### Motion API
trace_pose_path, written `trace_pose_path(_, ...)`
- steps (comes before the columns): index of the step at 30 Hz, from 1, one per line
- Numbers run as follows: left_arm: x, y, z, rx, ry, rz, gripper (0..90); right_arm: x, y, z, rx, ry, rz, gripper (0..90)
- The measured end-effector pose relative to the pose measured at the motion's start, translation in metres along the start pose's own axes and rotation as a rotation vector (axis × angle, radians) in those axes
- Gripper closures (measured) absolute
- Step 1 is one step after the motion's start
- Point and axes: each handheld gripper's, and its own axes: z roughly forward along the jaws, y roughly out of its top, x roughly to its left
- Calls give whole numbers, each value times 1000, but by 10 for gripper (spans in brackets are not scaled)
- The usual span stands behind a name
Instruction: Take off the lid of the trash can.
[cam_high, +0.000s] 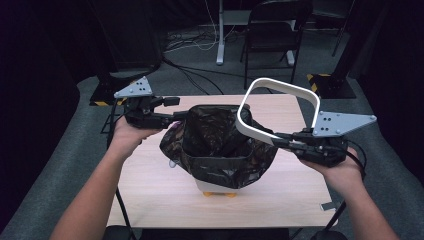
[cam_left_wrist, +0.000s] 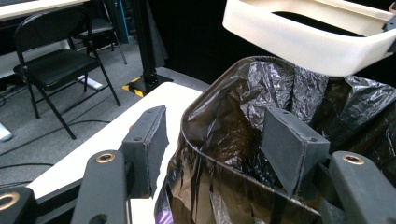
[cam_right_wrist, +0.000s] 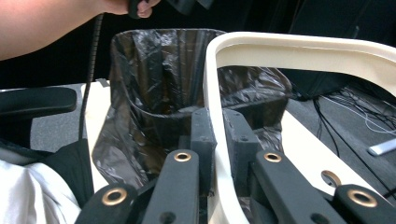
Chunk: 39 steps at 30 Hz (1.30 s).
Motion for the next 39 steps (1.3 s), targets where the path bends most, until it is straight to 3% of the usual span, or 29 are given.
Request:
trace_pose_path(10, 3, -10, -5, -4, 8, -14, 404, -12, -14, -11, 2, -54, 46, 836)
trace_pose_path(28, 3, -24, -17, -17, 28, -31, 404, -27, -37, -23, 3, -140, 86, 837)
trace_pose_path(39, 6, -39, -22, -31, 46, -52, 404, -28, -54, -20, 22, -174, 100, 837)
